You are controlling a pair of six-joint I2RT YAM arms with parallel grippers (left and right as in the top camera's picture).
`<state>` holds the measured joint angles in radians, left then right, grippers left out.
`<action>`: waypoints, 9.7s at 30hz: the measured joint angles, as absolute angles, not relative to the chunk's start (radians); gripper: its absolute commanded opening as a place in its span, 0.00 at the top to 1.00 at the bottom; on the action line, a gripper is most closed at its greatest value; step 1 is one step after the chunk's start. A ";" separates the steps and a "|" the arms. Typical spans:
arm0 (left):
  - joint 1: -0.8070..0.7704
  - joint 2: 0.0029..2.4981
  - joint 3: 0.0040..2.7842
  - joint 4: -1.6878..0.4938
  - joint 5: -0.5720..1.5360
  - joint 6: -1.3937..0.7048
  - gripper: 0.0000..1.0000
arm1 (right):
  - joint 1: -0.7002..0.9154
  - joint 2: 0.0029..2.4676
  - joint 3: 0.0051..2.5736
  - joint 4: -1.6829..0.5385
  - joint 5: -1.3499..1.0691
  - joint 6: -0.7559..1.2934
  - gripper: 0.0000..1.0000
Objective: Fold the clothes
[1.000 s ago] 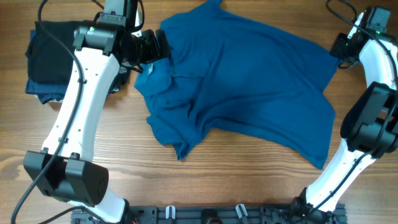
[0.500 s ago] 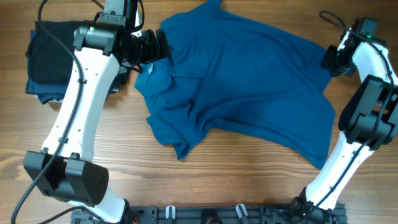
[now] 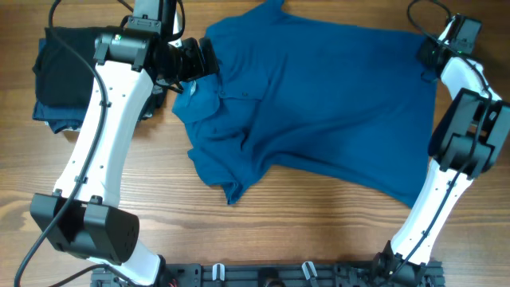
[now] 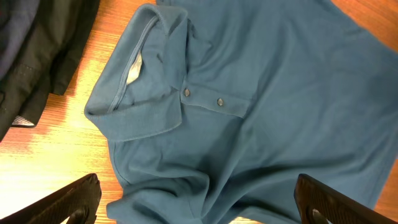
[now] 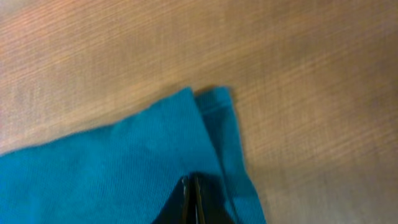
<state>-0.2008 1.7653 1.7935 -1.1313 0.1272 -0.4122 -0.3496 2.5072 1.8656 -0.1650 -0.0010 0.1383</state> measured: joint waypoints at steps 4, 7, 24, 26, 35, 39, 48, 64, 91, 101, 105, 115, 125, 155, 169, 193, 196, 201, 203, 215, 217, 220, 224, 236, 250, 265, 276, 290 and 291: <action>-0.201 1.765 1.794 -1.132 0.128 -0.412 0.00 | -0.348 2.557 1.868 0.004 0.009 0.138 0.96; -0.201 1.765 1.794 -1.131 0.127 -0.412 0.00 | -0.348 2.577 1.875 0.067 0.010 0.134 0.96; -0.201 1.765 1.794 -1.131 0.127 -0.412 0.00 | -0.348 2.469 2.110 -0.616 0.027 0.040 0.78; -0.201 1.765 1.794 -1.131 0.127 -0.412 0.00 | -0.348 2.374 2.110 -0.722 0.024 0.040 0.85; -0.201 1.765 1.794 -1.131 0.127 -0.412 0.00 | -0.356 2.127 2.146 -1.211 -0.021 0.140 0.96; -0.201 1.765 1.794 -1.131 0.127 -0.412 0.00 | -0.378 2.140 2.099 -1.362 -0.024 0.200 0.96; -0.201 1.765 1.794 -1.131 0.128 -0.412 0.00 | -0.453 2.155 2.030 -1.563 -0.022 0.291 0.96; -0.201 1.765 1.794 -1.131 0.127 -0.412 0.00 | -0.467 1.595 1.634 -1.400 0.018 0.385 0.96; -0.201 1.765 1.794 -1.131 0.127 -0.412 0.00 | -0.642 1.751 0.947 -0.795 0.019 0.507 0.96; -0.201 1.765 1.794 -1.132 0.127 -0.412 0.00 | -0.733 1.791 0.988 -0.629 0.005 0.553 0.96; -0.201 1.765 1.794 -1.132 0.127 -0.412 0.00 | -0.787 1.811 1.003 -0.543 -0.001 0.553 0.96; -0.201 1.765 1.794 -1.132 0.127 -0.412 0.00 | -0.802 1.836 1.045 -0.533 -0.022 0.515 0.96; -0.201 1.765 1.794 -1.131 0.127 -0.412 0.00 | -0.804 1.752 1.241 -0.741 -0.184 0.426 0.32; -0.217 1.765 1.789 -1.441 0.126 -0.392 0.58 | -0.804 1.573 1.283 -0.752 -0.175 0.422 0.00; -0.586 1.529 1.424 -1.222 0.097 -0.564 0.44 | -0.804 1.573 1.283 -0.753 -0.175 0.422 0.00; -0.508 1.528 0.924 -0.939 0.198 -0.742 0.43 | -0.804 1.573 1.283 -0.752 -0.175 0.422 0.00; -0.508 1.528 0.877 -0.888 0.280 -0.748 0.41 | -0.804 1.573 1.283 -0.753 -0.175 0.422 0.00; -0.508 1.528 0.824 -0.868 0.322 -0.773 0.41 | -0.804 1.573 1.283 -0.752 -0.175 0.422 0.00; -0.508 1.528 0.804 -0.867 0.323 -0.778 0.41 | -0.804 1.573 1.283 -0.752 -0.175 0.422 0.00; -0.508 1.528 0.795 -0.827 0.230 -0.796 0.41 | -0.804 1.573 1.283 -0.752 -0.175 0.422 0.00; -0.508 1.528 0.788 -0.817 0.210 -0.801 0.41 | -0.804 1.573 1.283 -0.752 -0.175 0.422 0.00; -0.508 1.528 0.765 -0.791 0.196 -0.809 0.40 | -0.804 1.573 1.283 -0.752 -0.175 0.422 0.00; -0.508 1.528 0.715 -0.753 0.183 -0.827 0.49 | -0.804 1.573 1.283 -0.752 -0.175 0.422 0.00; -0.501 1.525 0.712 -0.783 0.183 -0.844 0.96 | -0.804 1.573 1.283 -0.752 -0.175 0.422 0.00; -0.501 1.419 0.710 -0.996 0.225 -0.851 0.36 | -0.804 1.573 1.283 -0.752 -0.175 0.422 0.00; -0.498 1.352 0.780 -0.993 0.012 -0.847 0.44 | -0.804 1.573 1.283 -0.752 -0.175 0.422 0.00; -0.497 1.368 0.712 -0.885 -0.013 -0.847 0.46 | -0.804 1.573 1.283 -0.752 -0.175 0.422 0.00; -0.497 1.369 0.693 -0.850 0.096 -0.848 0.46 | -0.804 1.573 1.283 -0.752 -0.175 0.422 0.00; -0.497 1.369 0.689 -0.846 0.099 -0.848 0.46 | -0.804 1.573 1.283 -0.752 -0.175 0.422 0.00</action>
